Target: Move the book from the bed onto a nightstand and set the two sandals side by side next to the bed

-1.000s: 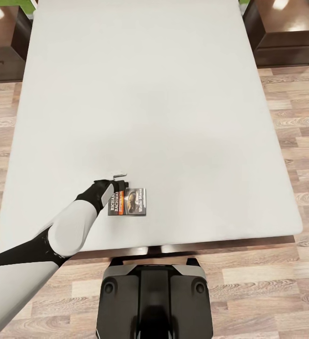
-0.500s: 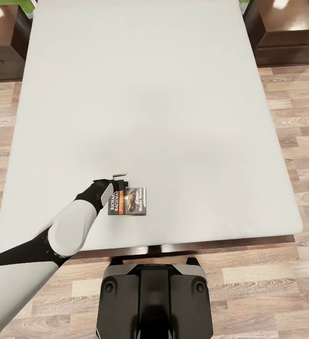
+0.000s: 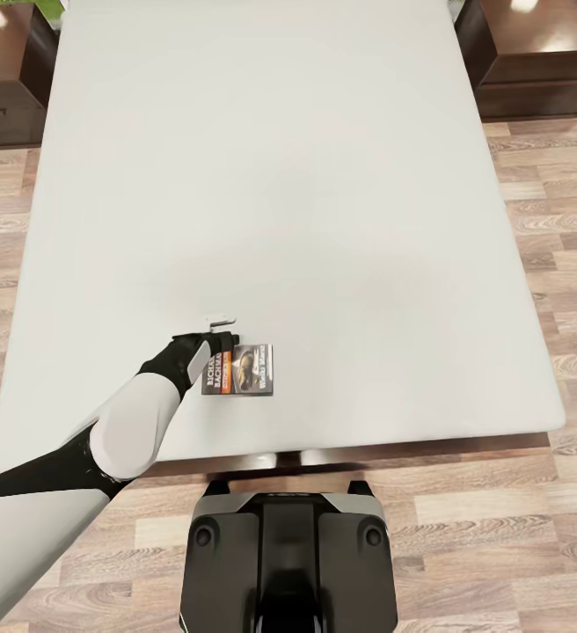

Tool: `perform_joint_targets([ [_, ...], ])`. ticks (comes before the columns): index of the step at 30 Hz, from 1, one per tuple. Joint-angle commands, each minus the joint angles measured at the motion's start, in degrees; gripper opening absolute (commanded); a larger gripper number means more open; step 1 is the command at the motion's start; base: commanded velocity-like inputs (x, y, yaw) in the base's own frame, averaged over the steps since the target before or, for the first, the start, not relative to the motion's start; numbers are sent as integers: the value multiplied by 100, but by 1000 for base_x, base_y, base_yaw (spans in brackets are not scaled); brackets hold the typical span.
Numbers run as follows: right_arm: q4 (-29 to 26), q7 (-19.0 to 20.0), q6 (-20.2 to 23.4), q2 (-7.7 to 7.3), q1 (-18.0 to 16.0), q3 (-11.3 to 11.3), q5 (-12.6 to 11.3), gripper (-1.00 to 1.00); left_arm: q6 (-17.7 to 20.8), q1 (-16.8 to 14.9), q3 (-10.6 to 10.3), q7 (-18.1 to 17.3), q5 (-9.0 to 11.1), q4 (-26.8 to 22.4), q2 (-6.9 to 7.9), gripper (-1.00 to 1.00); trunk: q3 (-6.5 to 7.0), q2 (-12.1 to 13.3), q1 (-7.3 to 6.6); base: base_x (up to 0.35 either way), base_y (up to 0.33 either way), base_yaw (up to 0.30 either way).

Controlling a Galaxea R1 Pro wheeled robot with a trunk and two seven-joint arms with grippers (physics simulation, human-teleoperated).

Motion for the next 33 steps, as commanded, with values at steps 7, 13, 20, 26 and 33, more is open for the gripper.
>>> perform_joint_targets([
  [7,-8,19,20,-2,3,-38,59,100,0,6,60,14,15,218,0,100,-6,-6,5,-13,0,0],
  [13,-8,19,20,-4,3,-39,62,100,-38,6,60,14,15,218,0,100,-6,-6,5,-3,0,0],
  [20,-8,18,15,-18,3,-40,62,100,-56,6,60,14,14,218,-3,100,-6,-6,5,0,0,0],
  [26,-8,13,12,-16,3,-36,66,100,-59,6,60,14,14,219,-1,100,-6,-6,5,0,0,0],
  [33,-8,11,12,-31,3,-44,66,100,-60,6,60,14,14,220,-4,100,-6,-6,5,-15,0,0],
])
